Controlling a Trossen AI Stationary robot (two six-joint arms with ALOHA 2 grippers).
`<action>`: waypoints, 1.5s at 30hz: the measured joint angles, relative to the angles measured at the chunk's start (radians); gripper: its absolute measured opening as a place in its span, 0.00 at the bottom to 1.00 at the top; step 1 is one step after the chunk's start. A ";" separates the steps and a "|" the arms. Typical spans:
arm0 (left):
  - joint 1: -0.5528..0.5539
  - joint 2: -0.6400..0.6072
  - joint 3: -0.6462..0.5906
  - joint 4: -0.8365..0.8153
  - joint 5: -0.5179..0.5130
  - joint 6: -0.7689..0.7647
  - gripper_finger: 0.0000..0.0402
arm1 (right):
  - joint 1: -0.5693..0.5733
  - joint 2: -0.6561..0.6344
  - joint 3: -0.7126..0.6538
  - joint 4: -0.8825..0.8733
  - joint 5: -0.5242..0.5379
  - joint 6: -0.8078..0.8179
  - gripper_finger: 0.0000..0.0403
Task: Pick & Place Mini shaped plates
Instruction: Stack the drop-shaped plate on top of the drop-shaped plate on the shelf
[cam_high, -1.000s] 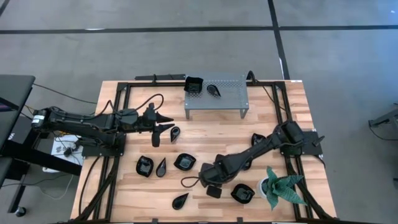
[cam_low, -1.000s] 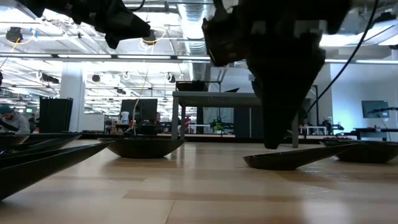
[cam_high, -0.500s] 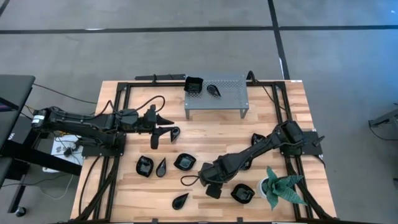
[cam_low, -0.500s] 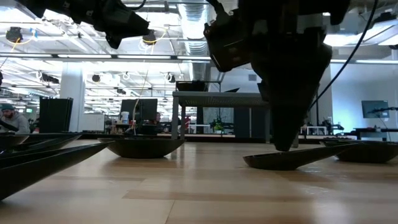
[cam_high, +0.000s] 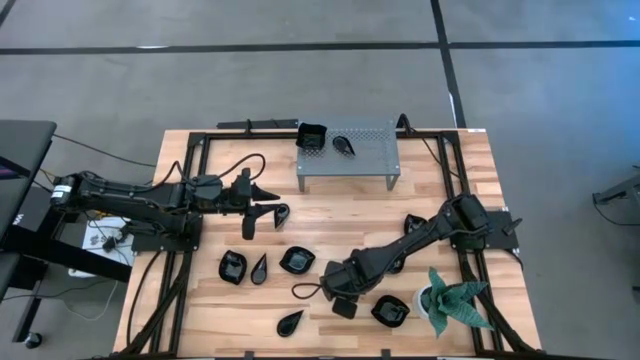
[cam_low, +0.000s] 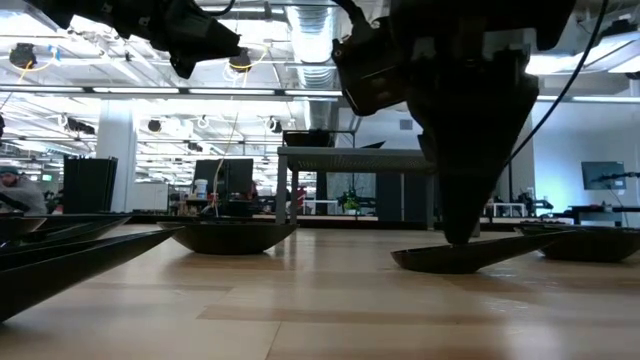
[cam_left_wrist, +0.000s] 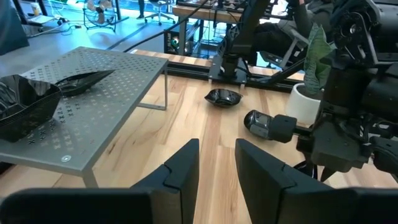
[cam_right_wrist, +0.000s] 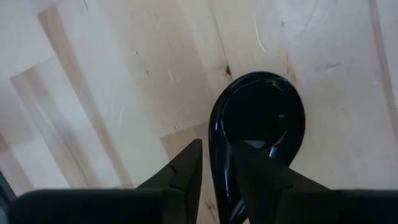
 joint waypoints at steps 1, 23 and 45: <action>0.000 0.000 0.000 0.000 0.000 0.000 0.26 | 0.000 0.000 0.000 0.000 0.000 0.000 0.22; 0.000 0.000 0.000 0.000 -0.001 0.000 0.26 | 0.001 -0.001 -0.076 0.079 0.013 0.004 0.20; 0.000 0.000 0.000 0.000 -0.001 0.000 0.26 | -0.080 -0.008 0.131 -0.041 0.203 -0.177 0.02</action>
